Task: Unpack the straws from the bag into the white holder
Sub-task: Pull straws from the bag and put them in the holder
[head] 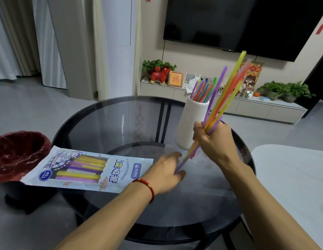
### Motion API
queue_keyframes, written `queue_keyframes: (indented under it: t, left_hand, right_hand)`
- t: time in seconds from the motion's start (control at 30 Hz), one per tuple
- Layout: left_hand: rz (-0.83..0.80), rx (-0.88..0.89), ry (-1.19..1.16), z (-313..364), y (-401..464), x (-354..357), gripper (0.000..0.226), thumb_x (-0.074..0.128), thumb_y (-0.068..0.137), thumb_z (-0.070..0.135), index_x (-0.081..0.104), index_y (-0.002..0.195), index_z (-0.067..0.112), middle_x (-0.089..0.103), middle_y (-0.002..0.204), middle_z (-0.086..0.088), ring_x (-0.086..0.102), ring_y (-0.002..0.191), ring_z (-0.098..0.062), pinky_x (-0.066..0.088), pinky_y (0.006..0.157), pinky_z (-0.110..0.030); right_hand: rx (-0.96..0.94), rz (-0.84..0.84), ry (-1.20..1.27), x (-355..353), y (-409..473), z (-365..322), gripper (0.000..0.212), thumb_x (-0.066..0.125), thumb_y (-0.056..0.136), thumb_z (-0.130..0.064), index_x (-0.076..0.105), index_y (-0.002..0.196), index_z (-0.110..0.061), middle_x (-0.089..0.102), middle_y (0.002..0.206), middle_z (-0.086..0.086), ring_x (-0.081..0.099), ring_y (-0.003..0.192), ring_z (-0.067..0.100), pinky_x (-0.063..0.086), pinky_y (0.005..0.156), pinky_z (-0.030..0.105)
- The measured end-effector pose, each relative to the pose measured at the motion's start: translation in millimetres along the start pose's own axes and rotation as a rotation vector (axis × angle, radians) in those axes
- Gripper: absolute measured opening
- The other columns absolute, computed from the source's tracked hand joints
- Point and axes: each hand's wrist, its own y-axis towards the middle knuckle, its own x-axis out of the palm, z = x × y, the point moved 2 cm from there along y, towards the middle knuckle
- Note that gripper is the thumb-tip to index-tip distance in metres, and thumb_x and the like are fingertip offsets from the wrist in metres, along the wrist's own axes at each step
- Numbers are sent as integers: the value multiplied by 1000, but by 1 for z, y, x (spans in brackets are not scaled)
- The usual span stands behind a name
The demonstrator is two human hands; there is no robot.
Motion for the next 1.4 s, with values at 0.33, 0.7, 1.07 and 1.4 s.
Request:
queue_keyframes:
  t: [0.33, 0.7, 1.07, 1.4]
  left_hand:
    - [114, -331, -610, 29, 23, 36, 22, 47, 100, 35, 53, 118, 24, 66, 108, -11, 65, 96, -26, 55, 87, -45]
    - [380, -127, -826, 27, 29, 10, 48, 59, 74, 28, 58, 122, 33, 66, 116, 8, 62, 107, -6, 52, 86, -25]
    - [456, -106, -709, 25, 45, 10, 53, 37, 89, 66, 63, 93, 20, 64, 77, 6, 65, 73, -8, 50, 51, -14]
    - [391, -7, -908, 32, 62, 28, 34, 53, 91, 31, 64, 116, 11, 63, 87, 12, 63, 84, -5, 53, 82, -26]
  right_hand:
    - [52, -98, -141, 36, -10, 10, 52, 55, 98, -46, 62, 71, -3, 69, 70, 17, 69, 63, 36, 61, 63, 48]
    - [36, -368, -181, 53, -32, 48, 26, 60, 96, -26, 66, 85, -3, 71, 78, 21, 69, 73, 43, 59, 67, 52]
    - [3, -710, -141, 38, -38, 55, 35, 73, 87, -47, 66, 108, -20, 70, 90, -4, 66, 76, 14, 61, 75, 41]
    - [-70, -205, -18, 1, -15, -3, 41, 61, 94, -56, 64, 103, -16, 61, 101, 2, 61, 87, 16, 57, 76, 30]
